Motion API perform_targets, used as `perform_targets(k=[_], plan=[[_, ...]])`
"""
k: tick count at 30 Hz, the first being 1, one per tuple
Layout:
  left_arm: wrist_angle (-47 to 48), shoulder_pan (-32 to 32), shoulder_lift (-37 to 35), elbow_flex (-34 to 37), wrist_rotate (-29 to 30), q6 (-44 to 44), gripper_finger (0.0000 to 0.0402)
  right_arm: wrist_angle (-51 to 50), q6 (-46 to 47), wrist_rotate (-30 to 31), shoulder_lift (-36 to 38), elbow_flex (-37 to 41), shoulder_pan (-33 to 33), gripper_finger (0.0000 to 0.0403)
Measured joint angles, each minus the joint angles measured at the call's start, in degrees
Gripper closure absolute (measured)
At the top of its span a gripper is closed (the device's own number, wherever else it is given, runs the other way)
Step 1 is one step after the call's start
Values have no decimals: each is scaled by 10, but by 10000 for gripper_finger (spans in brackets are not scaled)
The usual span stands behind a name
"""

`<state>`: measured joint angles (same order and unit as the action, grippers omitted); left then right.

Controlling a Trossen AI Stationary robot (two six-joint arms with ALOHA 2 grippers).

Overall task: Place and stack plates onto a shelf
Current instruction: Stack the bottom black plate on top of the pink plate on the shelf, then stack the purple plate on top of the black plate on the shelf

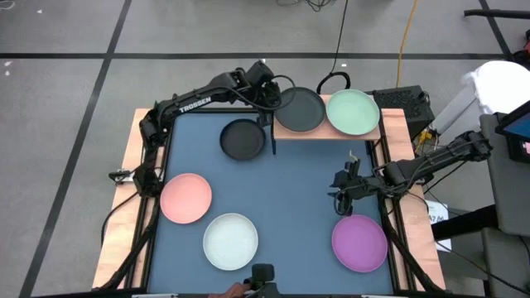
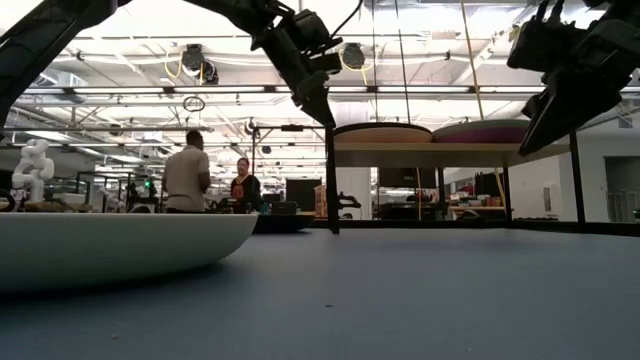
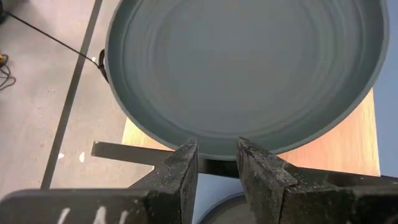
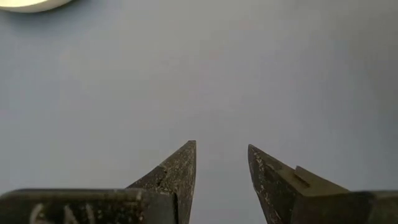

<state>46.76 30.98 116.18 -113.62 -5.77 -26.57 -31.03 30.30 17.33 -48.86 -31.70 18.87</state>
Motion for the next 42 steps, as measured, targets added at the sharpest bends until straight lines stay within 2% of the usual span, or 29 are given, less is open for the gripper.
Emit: perform_targets(k=[8,13,23,26,29,32,38,42], plan=[[5,0,-1,0,0,-5,284,12,0,-21,0,0,0,275],[26,0,-40,0,1,2,284,36,-4,-44,0,0,0,275],[214,-54,-104,-1,-13,33,284,34,3,-61,0,0,3,275],[240,-84,-107,15,-14,47,284,34,18,-70,0,0,14,275],[209,-113,-136,84,-16,53,284,33,42,-71,0,0,30,275],[139,-133,-182,197,-13,73,284,33,65,-71,0,0,49,275],[-18,-172,-283,415,36,131,284,28,97,-52,0,0,81,275],[-76,-193,-335,516,61,170,284,29,137,-53,0,0,89,275]])
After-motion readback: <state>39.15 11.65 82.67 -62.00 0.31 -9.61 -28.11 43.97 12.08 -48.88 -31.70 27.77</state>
